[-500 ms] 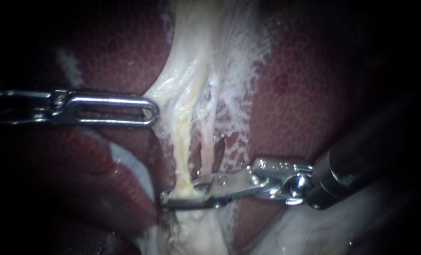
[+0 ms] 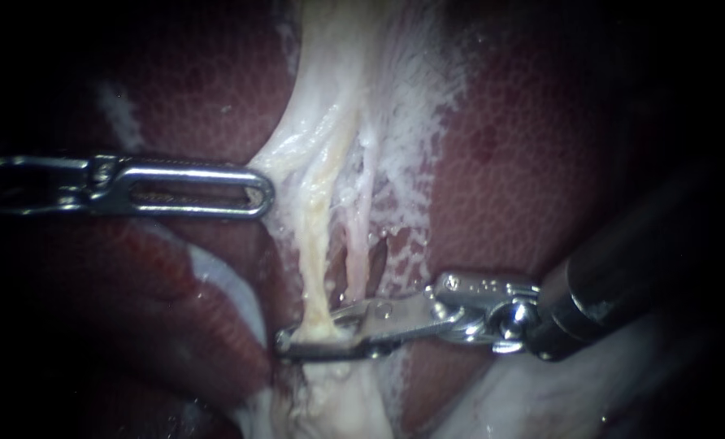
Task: Going back first clip left tube
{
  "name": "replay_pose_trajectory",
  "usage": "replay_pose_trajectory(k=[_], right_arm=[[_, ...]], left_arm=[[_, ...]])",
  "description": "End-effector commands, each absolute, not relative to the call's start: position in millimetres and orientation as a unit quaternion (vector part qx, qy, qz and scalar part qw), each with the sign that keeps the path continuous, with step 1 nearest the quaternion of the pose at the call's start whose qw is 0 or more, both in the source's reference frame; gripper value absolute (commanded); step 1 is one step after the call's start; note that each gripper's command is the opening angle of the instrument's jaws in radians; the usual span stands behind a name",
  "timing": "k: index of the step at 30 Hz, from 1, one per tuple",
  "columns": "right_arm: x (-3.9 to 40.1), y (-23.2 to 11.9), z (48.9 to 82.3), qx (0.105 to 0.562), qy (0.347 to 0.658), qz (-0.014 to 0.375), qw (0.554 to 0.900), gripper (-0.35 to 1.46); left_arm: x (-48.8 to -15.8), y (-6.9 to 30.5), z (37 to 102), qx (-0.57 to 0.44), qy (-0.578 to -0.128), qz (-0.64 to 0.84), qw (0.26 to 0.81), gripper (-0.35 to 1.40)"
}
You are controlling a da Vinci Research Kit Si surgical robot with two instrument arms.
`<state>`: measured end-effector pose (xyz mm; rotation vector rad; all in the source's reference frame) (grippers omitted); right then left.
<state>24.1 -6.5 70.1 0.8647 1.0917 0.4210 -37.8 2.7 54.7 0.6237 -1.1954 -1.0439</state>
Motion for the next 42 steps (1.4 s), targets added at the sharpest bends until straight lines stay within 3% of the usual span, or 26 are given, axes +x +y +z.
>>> replay_pose_trajectory(k=[1,4,11,30,42], right_arm=[[24.2,-6.5,70.1,0.395,0.499,0.193,0.747,0.2],[24.3,-6.4,70.0,0.395,0.501,0.194,0.745,0.4],[25.0,-6.3,70.1,0.389,0.515,0.189,0.74,0.53],[26.1,-7.0,70.6,0.376,0.523,0.173,0.745,0.55],[21.3,-3.5,68.5,0.356,0.536,0.16,0.748,0.53]], left_arm=[[-37.8,2.7,54.7,0.275,-0.528,-0.461,0.658,-0.35],[-37.8,2.6,54.7,0.275,-0.528,-0.461,0.658,-0.35],[-37.9,2.6,54.7,0.275,-0.528,-0.461,0.658,-0.35],[-37.9,2.6,54.7,0.275,-0.528,-0.461,0.658,-0.35],[-37.8,2.6,54.7,0.275,-0.528,-0.461,0.658,-0.35]])
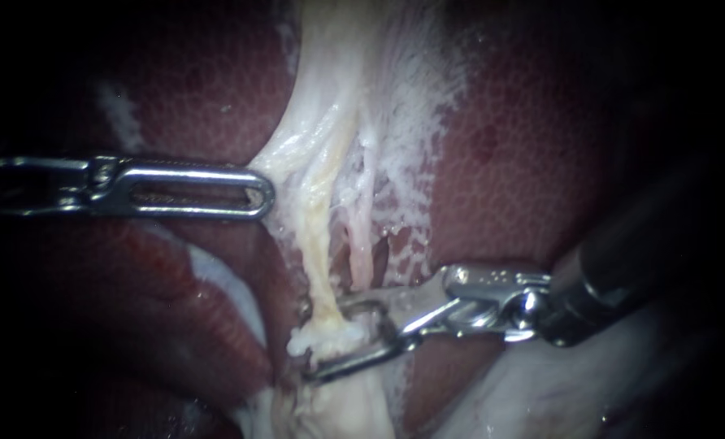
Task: Going back first clip left tube
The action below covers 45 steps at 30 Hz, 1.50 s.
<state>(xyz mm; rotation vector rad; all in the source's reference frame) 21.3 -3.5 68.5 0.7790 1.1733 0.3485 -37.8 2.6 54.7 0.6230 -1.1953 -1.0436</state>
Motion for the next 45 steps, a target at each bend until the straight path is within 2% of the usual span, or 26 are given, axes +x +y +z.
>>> replay_pose_trajectory(k=[1,12,19,26,36,45], right_arm=[[20.8,-3.1,68.2,0.351,0.538,0.159,0.75,0.53],[16.3,-0.6,65.9,0.312,0.557,0.129,0.759,0.6],[12.8,0.6,64.2,0.305,0.564,0.111,0.759,0.6],[9.3,2.5,62.2,0.278,0.565,0.116,0.768,0.6],[7.8,4.2,59.4,0.268,0.578,0.114,0.763,0.6],[7.2,4.4,58.8,0.268,0.58,0.112,0.761,0.6]], left_arm=[[-37.8,2.6,54.7,0.275,-0.528,-0.461,0.658,-0.35],[-37.8,2.5,54.8,0.275,-0.528,-0.461,0.658,-0.35],[-37.8,2.5,54.8,0.275,-0.528,-0.461,0.658,-0.35],[-37.9,2.5,54.9,0.275,-0.528,-0.461,0.658,-0.35],[-37.9,2.4,54.9,0.274,-0.528,-0.461,0.659,-0.35],[-37.9,2.4,55.4,0.274,-0.529,-0.46,0.659,-0.35]])
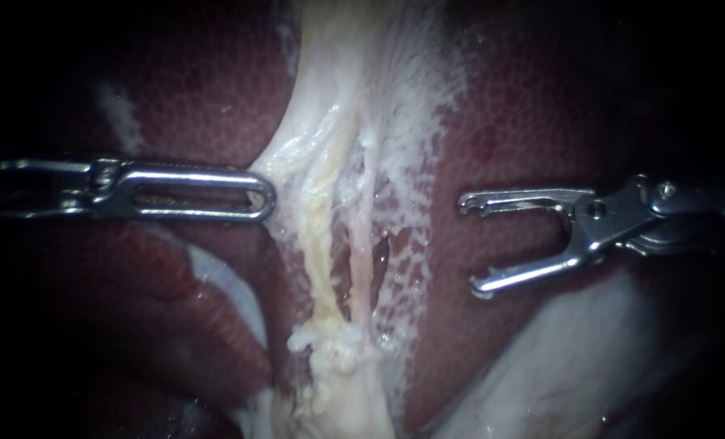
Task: Going back first clip left tube
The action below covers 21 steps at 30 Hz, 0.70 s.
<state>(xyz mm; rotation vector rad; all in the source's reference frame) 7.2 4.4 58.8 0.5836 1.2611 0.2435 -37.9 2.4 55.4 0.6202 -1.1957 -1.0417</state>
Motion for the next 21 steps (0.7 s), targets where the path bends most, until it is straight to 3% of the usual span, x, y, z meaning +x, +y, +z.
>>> replay_pose_trajectory(k=[1,10,21], right_arm=[[7.2,4.4,58.8,0.268,0.579,0.112,0.761,0.6],[7.1,4.5,58.8,0.268,0.579,0.112,0.761,0.6],[7.1,4.5,58.8,0.257,0.585,0.096,0.763,0.6]], left_arm=[[-37.9,2.4,55.4,0.274,-0.529,-0.46,0.659,-0.35],[-38.3,2.2,56.4,0.272,-0.529,-0.459,0.66,-0.35],[-41.4,-0.9,61.4,0.278,-0.53,-0.46,0.656,-0.35]])
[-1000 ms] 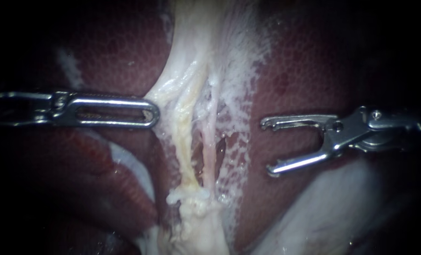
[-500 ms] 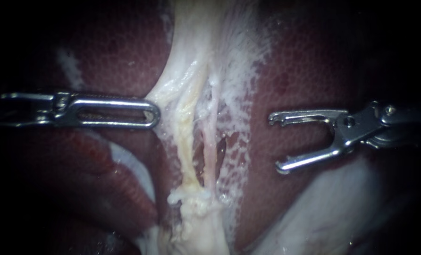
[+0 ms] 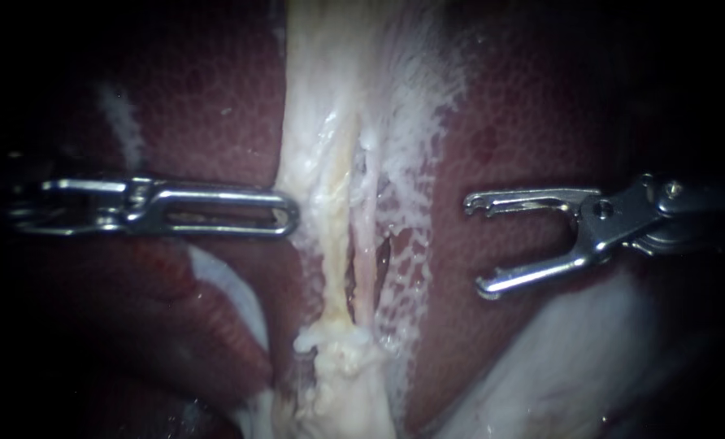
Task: Going back first clip left tube
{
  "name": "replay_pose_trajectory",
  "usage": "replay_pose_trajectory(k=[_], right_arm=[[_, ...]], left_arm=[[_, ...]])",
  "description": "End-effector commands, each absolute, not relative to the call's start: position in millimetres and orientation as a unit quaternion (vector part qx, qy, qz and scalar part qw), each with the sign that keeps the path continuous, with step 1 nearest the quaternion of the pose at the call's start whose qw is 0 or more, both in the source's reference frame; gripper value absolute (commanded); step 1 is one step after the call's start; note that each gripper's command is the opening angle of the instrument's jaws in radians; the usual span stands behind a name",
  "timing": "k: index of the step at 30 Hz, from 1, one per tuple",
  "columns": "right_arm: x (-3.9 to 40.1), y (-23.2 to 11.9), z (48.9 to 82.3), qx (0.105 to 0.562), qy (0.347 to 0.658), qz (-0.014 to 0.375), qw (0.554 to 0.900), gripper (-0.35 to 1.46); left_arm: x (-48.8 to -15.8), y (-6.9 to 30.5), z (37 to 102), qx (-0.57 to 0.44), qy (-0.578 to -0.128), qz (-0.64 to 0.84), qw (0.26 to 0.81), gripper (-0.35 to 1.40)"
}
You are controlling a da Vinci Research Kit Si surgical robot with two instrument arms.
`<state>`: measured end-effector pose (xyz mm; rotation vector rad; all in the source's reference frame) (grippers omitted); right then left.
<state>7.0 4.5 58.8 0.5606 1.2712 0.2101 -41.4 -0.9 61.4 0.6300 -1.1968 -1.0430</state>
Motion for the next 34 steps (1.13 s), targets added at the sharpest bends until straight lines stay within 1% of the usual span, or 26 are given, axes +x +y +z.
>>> replay_pose_trajectory(k=[1,3,14,34], right_arm=[[7.0,4.4,58.8,0.257,0.585,0.096,0.763,0.6],[7.0,4.3,58.6,0.254,0.587,0.091,0.763,0.6],[6.8,4.3,58.3,0.253,0.589,0.089,0.763,0.6],[6.7,4.2,58.3,0.253,0.589,0.088,0.763,0.6]], left_arm=[[-41.5,-1.0,61.5,0.281,-0.529,-0.461,0.655,-0.35],[-41.7,-1.1,61.6,0.281,-0.528,-0.46,0.656,-0.35],[-42.4,-1.3,62.1,0.283,-0.529,-0.457,0.657,-0.35],[-42.4,-1.4,62.0,0.283,-0.529,-0.457,0.657,-0.35]])
